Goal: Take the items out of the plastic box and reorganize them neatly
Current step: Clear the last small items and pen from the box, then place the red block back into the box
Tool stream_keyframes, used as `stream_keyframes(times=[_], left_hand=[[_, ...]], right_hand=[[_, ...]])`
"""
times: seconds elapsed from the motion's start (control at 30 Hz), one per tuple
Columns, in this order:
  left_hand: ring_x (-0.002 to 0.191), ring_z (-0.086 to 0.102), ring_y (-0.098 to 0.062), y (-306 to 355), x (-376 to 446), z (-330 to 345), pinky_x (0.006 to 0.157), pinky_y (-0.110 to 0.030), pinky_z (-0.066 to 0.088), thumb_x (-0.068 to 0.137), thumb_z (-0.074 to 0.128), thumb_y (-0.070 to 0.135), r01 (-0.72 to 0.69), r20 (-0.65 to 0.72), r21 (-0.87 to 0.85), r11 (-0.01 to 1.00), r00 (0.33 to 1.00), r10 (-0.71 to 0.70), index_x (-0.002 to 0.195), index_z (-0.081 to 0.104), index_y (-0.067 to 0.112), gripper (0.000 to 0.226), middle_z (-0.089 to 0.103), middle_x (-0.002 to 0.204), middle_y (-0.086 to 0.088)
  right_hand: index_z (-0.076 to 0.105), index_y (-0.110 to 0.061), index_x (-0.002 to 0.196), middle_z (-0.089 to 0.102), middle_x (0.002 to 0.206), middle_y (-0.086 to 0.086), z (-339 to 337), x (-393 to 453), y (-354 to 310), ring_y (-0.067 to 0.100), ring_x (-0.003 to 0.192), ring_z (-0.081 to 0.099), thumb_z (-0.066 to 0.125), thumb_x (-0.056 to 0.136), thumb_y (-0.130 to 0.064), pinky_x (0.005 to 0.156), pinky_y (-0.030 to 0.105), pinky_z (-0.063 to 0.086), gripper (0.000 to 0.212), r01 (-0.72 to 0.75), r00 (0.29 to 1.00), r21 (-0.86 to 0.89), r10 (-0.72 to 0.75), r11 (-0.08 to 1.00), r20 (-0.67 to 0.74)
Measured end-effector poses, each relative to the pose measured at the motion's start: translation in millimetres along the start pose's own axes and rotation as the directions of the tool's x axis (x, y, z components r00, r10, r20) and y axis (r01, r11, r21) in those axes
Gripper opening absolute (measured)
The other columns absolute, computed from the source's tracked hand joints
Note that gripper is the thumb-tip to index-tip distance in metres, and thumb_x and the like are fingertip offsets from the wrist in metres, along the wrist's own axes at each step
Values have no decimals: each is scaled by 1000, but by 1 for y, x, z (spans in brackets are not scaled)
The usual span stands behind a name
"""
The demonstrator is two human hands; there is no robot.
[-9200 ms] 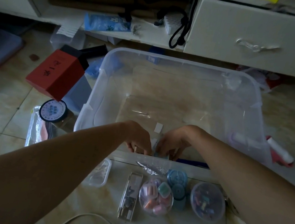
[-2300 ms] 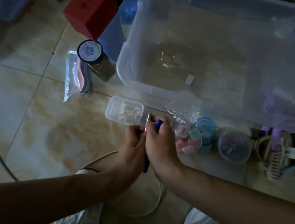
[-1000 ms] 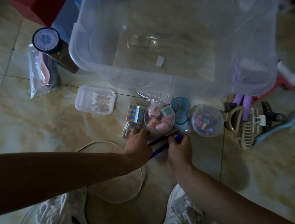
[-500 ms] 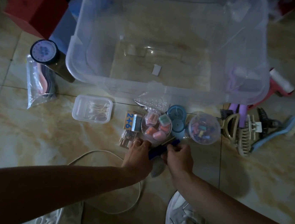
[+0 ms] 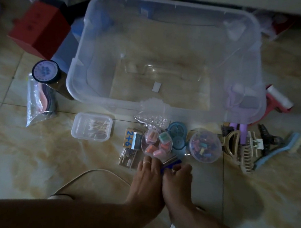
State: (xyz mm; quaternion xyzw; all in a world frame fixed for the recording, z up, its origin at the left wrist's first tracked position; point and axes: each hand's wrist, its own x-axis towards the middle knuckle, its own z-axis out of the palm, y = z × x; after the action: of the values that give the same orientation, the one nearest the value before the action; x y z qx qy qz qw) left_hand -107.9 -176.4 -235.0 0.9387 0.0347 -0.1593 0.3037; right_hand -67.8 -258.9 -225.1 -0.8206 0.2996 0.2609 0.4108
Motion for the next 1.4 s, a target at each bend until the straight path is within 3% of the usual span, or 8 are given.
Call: stream_keyframes(times=[0.23,0.33,0.43,0.6,0.93,1.03,1.17,1.4], left_hand=[[93,51,-19,68,19,-123,77,-29,47,83,61,17,-393,-541,-197,898,807,234,111,44,24,33,42,106,6],[94,47,-18,66,60,-158,77,-26,46,85,63,17,-341,-571,37,939,764,300,113,45,18,33,42,110,2],[97,52,-18,41,98,-173,84,-34,49,87,58,28,-180,-351,264,948,897,268,123,50,16,39,52,113,-2],[74,60,-22,1,108,-163,72,-41,53,104,32,40,-334,86,459,823,939,333,108,55,15,34,59,87,-6],[66,59,-25,-18,115,-189,61,-37,50,103,30,39,-381,-20,244,892,917,398,87,57,16,39,59,77,-6],[81,60,-15,-44,116,-243,69,-34,54,96,41,29,-247,-347,216,945,885,311,98,62,20,23,62,96,1],[101,53,-24,-115,131,-314,84,-38,47,84,56,22,216,-802,166,962,597,4,110,59,18,26,55,115,-5],[127,41,-38,-207,145,-311,103,-52,36,69,71,59,608,-574,-12,794,646,-503,142,26,7,99,48,132,-20]], right_hand=[[46,-22,94,65,79,-11,-76,-66,-115,-1,69,62,54,88,-7,54,6,42,19,556,803,284,-593,781,57],[45,-23,96,60,81,-9,-79,-42,-162,4,73,61,52,91,-16,59,6,43,11,831,555,70,-832,552,-24],[51,-19,95,56,87,-2,-62,13,-183,11,75,54,45,99,-25,63,17,41,9,889,358,-311,-934,335,16],[57,-20,73,52,60,-8,-31,56,-157,9,50,51,30,106,-40,44,26,43,48,831,368,-482,-924,277,105],[63,-16,79,55,54,-6,-30,72,-160,6,49,52,15,101,-58,48,26,42,67,776,511,-494,-850,392,129],[60,-16,78,62,57,2,-35,65,-165,18,54,61,20,97,-64,58,37,53,65,761,592,-416,-795,497,133],[59,-17,67,63,57,-2,-25,55,-186,28,59,65,38,96,-50,51,30,44,49,748,519,-507,-854,428,45],[39,-21,56,43,46,-4,1,55,-232,16,44,46,50,98,-36,42,26,24,47,826,350,-493,-934,274,68]])
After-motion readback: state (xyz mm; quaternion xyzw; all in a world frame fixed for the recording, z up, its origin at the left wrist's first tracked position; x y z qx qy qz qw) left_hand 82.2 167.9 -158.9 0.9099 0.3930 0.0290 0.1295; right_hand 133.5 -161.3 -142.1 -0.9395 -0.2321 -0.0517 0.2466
